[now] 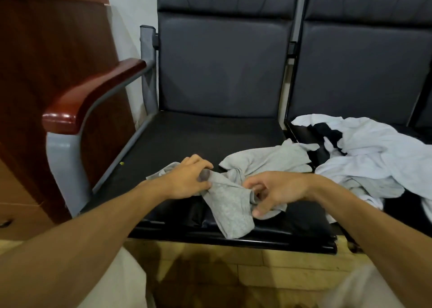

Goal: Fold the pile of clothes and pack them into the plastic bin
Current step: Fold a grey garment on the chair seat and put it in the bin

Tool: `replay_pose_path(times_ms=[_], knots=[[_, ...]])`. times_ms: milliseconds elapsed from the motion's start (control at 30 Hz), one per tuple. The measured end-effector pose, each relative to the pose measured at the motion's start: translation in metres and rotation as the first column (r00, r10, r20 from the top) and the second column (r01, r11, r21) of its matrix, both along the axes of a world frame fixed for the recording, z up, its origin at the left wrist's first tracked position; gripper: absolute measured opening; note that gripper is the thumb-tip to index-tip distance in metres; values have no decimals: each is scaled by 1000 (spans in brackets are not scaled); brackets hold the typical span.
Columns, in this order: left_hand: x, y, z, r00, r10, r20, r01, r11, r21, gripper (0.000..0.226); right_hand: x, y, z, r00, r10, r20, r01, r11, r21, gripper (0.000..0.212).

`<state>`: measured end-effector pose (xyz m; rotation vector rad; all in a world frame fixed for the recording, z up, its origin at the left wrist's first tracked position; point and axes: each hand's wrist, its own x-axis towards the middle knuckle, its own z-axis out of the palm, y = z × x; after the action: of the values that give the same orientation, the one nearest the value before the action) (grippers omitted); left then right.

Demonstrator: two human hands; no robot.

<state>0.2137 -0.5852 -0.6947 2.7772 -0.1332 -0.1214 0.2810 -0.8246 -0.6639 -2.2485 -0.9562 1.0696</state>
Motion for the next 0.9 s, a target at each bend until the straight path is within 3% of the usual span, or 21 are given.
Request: replay_pose_path(times_ms=[67,133,200,267,367,433,500,567,600,700,900], knots=[[-1,5,-3,999,-31,-35,33,997,69,40,-5,2,-8,981,97,166,-88,994,-63,31],[-2,8,-4,998,-62,-1,62,996,71,27,-10,5,-6,974,130,188,-124,991,-46,22],[-3,9,1,994,-59,97,54,997,48,12,-14,6,-1,973,183,138,-179,983,-43,21],[-5,9,7,991,-26,128,33,998,-50,11,-20,7,5,967,253,38,-250,965,-76,25],[-16,10,17,999,34,-32,-42,949,-311,16,-26,9,16,941,302,-155,-317,944,-86,28],[-25,11,21,992,21,-124,-63,933,-354,14,-24,10,18,980,152,-129,-164,983,-88,27],[-30,14,23,989,38,-144,-92,918,-387,14,-15,9,13,991,-62,120,71,995,-73,22],[-33,21,23,990,115,-82,-137,919,-370,16,-4,6,4,889,-184,420,229,972,-57,21],[-32,26,22,986,162,-34,-164,935,-314,16,0,4,0,842,-219,493,279,959,-51,25],[-28,42,13,966,258,17,-253,958,-138,15,5,6,-9,805,-306,508,376,926,-38,39],[-14,54,1,871,469,-143,-474,880,-1,51,2,38,-25,784,-338,521,406,914,-17,53]])
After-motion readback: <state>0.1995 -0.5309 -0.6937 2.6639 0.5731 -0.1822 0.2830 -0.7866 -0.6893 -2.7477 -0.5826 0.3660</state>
